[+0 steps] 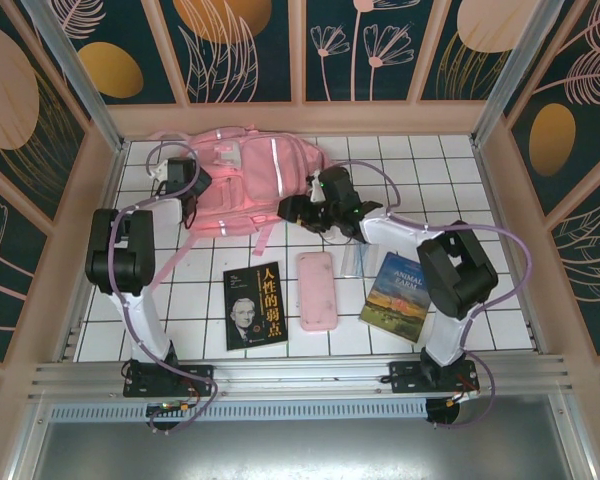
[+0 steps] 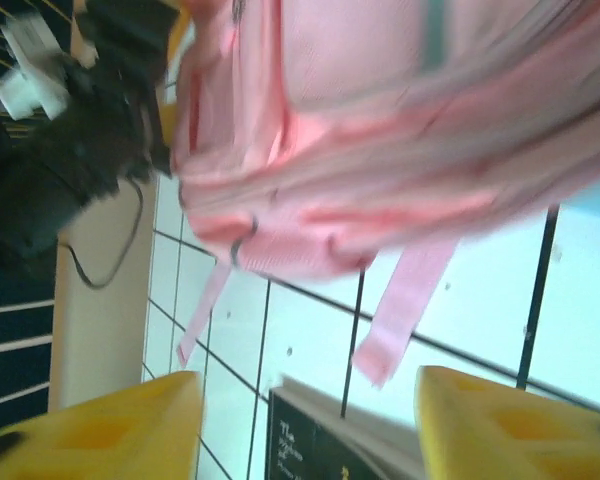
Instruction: Pack the student bag
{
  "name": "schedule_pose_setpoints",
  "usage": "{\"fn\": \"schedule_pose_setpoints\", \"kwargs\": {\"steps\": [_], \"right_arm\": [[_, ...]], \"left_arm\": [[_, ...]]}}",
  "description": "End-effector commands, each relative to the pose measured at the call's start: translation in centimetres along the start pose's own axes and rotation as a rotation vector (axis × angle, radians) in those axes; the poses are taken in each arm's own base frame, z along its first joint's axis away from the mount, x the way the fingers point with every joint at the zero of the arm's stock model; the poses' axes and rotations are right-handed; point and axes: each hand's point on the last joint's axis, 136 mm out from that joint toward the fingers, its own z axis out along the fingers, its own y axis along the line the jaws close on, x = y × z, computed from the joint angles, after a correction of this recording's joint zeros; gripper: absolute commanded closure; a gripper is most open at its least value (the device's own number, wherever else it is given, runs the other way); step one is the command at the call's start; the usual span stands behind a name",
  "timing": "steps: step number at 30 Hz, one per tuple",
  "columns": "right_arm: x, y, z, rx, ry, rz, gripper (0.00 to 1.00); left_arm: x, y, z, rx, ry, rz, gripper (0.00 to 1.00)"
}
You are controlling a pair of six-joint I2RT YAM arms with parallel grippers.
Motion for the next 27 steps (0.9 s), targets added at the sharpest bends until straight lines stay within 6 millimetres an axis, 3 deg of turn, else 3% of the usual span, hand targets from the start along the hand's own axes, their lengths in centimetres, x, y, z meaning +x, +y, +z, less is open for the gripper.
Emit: {"fn": "schedule_pose_setpoints", "kwargs": {"steps": [1,4,6,9,12,15,17,22,25,27], "right_arm": [[-0.5,0.6,-3.3,0.068,-0.055,-0.094,0.25],[-2.3,-0.8,-6.3,0.180,-0.141,-0.154,0.18],[-3.9,-2.1,-7.7,0.233,-0.191,-0.176,0.18],[-8.1,-4.6,-9.5,0.250,-0.273,-0.154,0.17],[-11.7,-6.2,-9.3,0.236,-0.329,-0.164,0.17],[-14.8,-7.8,-7.2,0.229,-0.350,-0.177,0.17],[-16.5,-9.1,-4.7,0.213,-0.343,-0.169,0.17],[-19.3,-11.3,2.2,0.101,-0.281,-0.093,0.19],[-19.4,-12.0,4.9,0.030,-0.224,-0.027,0.35],[-19.3,-11.7,4.9,0.002,-0.227,-0.014,0.63]], "left_arm": [[-3.7,0.9,-0.6,-0.108,-0.091,0.079,0.02],[-5.6,0.4,-3.0,-0.122,-0.111,0.134,0.01],[-5.7,0.6,-4.8,-0.113,-0.100,0.108,0.01],[-4.6,1.0,-8.0,-0.045,-0.061,0.016,0.01],[-1.5,2.5,-10.3,0.019,0.008,-0.113,0.01],[2.5,3.3,-12.1,0.082,0.091,-0.226,0.01],[5.1,3.2,-12.9,0.103,0.138,-0.264,0.01],[8.8,2.2,-12.5,0.135,0.205,-0.370,0.01],[9.8,2.0,-10.8,0.121,0.221,-0.382,0.01],[10.0,2.4,-9.4,0.074,0.203,-0.354,0.01]]}}
